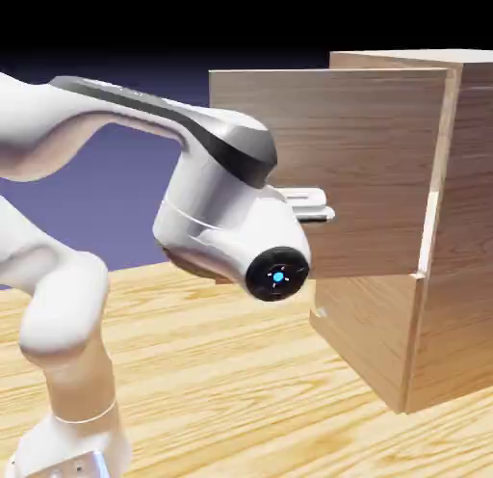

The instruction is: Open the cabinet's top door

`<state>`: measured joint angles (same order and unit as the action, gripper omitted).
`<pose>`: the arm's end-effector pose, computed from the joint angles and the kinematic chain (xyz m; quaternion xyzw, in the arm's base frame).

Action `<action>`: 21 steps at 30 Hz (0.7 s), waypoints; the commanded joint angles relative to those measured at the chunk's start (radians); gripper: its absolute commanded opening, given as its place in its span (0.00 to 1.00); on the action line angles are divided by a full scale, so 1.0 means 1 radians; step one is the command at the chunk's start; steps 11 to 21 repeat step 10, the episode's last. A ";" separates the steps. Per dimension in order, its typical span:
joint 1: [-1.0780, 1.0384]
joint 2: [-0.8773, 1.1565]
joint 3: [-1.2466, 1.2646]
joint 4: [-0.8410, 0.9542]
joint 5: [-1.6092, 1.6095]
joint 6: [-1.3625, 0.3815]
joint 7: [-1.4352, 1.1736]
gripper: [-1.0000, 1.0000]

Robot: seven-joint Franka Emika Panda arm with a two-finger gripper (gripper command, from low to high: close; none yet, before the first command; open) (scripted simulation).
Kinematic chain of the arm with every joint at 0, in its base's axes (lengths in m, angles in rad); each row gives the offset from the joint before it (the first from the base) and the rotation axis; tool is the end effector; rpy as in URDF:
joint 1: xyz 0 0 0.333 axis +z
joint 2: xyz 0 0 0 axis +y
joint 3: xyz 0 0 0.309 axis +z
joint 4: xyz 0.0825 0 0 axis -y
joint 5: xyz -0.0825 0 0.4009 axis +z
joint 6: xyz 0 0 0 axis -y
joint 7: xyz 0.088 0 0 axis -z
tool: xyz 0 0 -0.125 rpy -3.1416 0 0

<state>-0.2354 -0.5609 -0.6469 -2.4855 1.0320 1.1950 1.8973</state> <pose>0.2871 -0.1836 0.4959 -0.1917 0.6806 0.6169 0.3457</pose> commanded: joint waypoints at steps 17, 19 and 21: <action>0.117 0.304 -0.186 0.282 -0.085 -0.319 -0.142 1.00; 0.117 0.304 -0.186 0.282 -0.085 -0.319 -0.142 1.00; 0.117 0.304 -0.186 0.282 -0.085 -0.319 -0.142 1.00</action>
